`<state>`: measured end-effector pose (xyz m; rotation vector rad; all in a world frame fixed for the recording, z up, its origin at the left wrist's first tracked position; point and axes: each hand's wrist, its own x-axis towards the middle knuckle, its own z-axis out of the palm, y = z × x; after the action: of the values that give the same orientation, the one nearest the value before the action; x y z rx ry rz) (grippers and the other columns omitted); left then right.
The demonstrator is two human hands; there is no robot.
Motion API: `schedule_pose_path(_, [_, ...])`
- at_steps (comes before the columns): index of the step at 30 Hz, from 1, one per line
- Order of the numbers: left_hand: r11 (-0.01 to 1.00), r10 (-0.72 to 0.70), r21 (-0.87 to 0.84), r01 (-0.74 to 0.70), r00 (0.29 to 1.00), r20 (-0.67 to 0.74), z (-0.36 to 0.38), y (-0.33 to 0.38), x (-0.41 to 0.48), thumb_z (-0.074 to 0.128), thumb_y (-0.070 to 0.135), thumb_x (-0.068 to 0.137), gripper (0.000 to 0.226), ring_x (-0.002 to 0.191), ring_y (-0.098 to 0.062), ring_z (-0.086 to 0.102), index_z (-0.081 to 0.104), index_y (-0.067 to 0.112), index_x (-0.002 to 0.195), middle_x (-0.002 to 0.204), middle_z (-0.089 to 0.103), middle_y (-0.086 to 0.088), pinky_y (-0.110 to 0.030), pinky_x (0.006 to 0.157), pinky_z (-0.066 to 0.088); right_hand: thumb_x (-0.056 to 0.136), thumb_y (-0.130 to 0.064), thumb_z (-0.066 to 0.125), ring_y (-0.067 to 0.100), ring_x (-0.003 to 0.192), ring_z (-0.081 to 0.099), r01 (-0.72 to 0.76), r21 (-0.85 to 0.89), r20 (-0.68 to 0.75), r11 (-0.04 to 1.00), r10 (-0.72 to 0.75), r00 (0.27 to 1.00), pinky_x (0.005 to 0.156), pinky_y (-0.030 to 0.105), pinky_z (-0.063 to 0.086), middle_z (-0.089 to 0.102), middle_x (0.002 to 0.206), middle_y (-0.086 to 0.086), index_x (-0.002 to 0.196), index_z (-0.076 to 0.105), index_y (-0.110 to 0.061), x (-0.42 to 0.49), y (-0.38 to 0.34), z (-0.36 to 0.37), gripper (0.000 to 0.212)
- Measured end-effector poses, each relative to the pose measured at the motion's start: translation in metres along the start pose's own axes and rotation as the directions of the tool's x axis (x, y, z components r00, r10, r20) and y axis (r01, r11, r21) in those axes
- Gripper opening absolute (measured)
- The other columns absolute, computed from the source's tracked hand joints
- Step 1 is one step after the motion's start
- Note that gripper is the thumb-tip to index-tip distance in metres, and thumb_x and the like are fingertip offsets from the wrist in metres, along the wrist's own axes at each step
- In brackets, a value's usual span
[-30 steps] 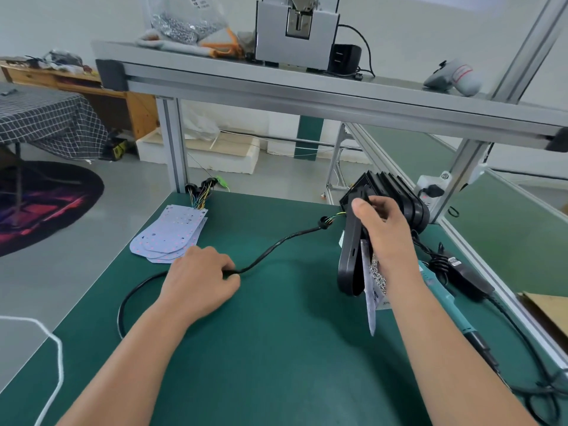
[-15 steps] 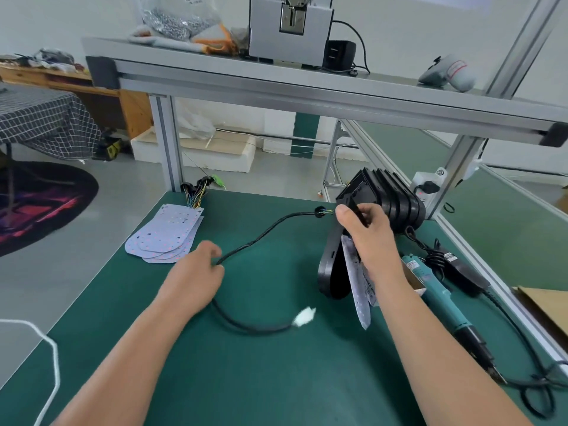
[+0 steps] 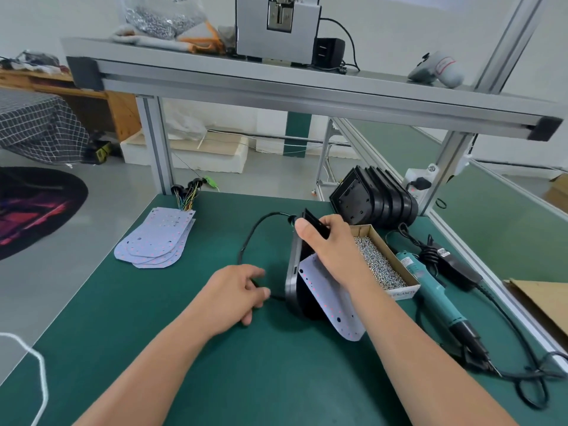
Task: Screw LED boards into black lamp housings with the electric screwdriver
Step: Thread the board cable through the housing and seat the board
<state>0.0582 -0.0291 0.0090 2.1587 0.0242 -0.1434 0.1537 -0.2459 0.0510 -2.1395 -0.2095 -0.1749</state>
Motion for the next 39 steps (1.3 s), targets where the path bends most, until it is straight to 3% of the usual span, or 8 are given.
schedule_pose_path(3, [0.997,0.03,-0.072,-0.032,0.999,-0.02,0.006,0.004,0.0,0.057,0.031,0.1,0.03,0.047,-0.016,0.059,0.067,0.035,0.127,0.075,0.076,-0.003,-0.024,0.05,0.049,0.072,-0.1,0.05,0.029,0.102,0.059,-0.006,-0.054,0.006,0.999,0.006,1.0,0.094,0.052,0.05,0.06,0.104,0.006,0.097,0.056,-0.025,-0.004,0.001,0.006,0.08])
schedule_pose_path(8, [0.902,0.094,-0.416,-0.116,0.993,-0.073,0.016,0.015,-0.007,0.051,0.075,0.09,0.056,0.078,-0.022,0.071,0.069,0.037,0.127,0.099,0.077,-0.005,-0.034,0.055,0.054,0.097,-0.047,0.07,0.026,0.117,0.051,-0.007,-0.1,0.081,0.995,0.015,0.997,0.105,0.043,0.044,0.05,0.121,0.007,0.118,0.057,-0.015,-0.004,0.005,0.02,0.041])
schedule_pose_path(11, [0.903,0.093,-0.411,-0.124,0.991,-0.095,0.02,0.019,-0.007,0.062,0.06,0.09,0.037,0.085,-0.028,0.073,0.069,0.038,0.119,0.096,0.076,-0.005,-0.038,0.056,0.061,0.101,-0.035,0.065,0.02,0.136,0.041,0.013,-0.127,0.179,0.992,0.01,0.984,0.104,0.025,0.03,0.039,0.137,0.002,0.149,0.044,-0.015,-0.009,0.004,0.012,0.056])
schedule_pose_path(15, [0.869,-0.025,-0.495,-0.011,0.998,-0.066,0.02,0.018,-0.005,0.062,0.045,0.089,0.041,0.088,-0.026,0.076,0.068,0.023,0.122,0.101,0.077,-0.008,-0.041,0.061,0.063,0.102,-0.041,0.06,0.018,0.148,0.033,0.103,-0.29,0.282,0.951,-0.018,0.959,0.112,0.028,0.028,0.037,0.158,0.004,0.161,0.033,-0.016,-0.015,0.004,-0.023,0.069])
schedule_pose_path(21, [0.824,-0.044,-0.566,0.008,0.998,-0.051,0.023,0.017,-0.003,0.067,0.033,0.096,0.038,0.085,-0.024,0.073,0.06,0.018,0.13,0.108,0.072,-0.021,-0.04,0.063,0.062,0.092,-0.051,0.066,0.006,0.081,0.064,0.159,-0.463,0.347,0.872,0.013,0.938,0.077,0.037,0.052,0.07,0.088,-0.011,0.126,0.06,-0.031,-0.03,0.01,-0.05,0.039])
schedule_pose_path(27, [0.807,0.078,-0.589,-0.047,0.997,0.028,0.021,0.021,-0.008,0.063,0.036,0.091,0.041,0.091,-0.025,0.078,0.062,0.031,0.132,0.109,0.079,-0.005,-0.041,0.069,0.063,0.094,-0.026,0.077,0.004,0.06,0.059,-0.029,-0.092,0.237,0.995,0.051,0.97,0.059,0.025,0.045,0.071,0.077,-0.009,0.127,0.061,-0.033,-0.02,0.023,-0.052,0.038])
schedule_pose_path(32, [0.818,0.074,-0.571,-0.067,0.997,-0.011,0.024,0.02,-0.007,0.061,0.028,0.104,0.032,0.099,-0.025,0.077,0.06,0.036,0.135,0.115,0.078,0.0,-0.047,0.071,0.065,0.097,-0.009,0.073,0.009,0.048,0.04,-0.184,0.218,0.329,0.959,0.106,0.939,0.041,0.022,0.029,0.06,0.065,-0.011,0.124,0.061,-0.026,-0.021,0.026,-0.057,0.034])
schedule_pose_path(39, [0.83,0.083,-0.555,-0.055,0.996,0.026,0.025,0.022,-0.009,0.062,0.043,0.106,0.038,0.104,-0.023,0.077,0.052,0.035,0.142,0.119,0.077,0.002,-0.043,0.072,0.065,0.097,-0.008,0.069,0.011,0.042,0.046,-0.021,0.234,0.09,0.972,-0.001,0.996,0.043,0.023,0.039,0.062,0.063,-0.004,0.121,0.063,-0.027,-0.031,0.015,-0.039,0.031])
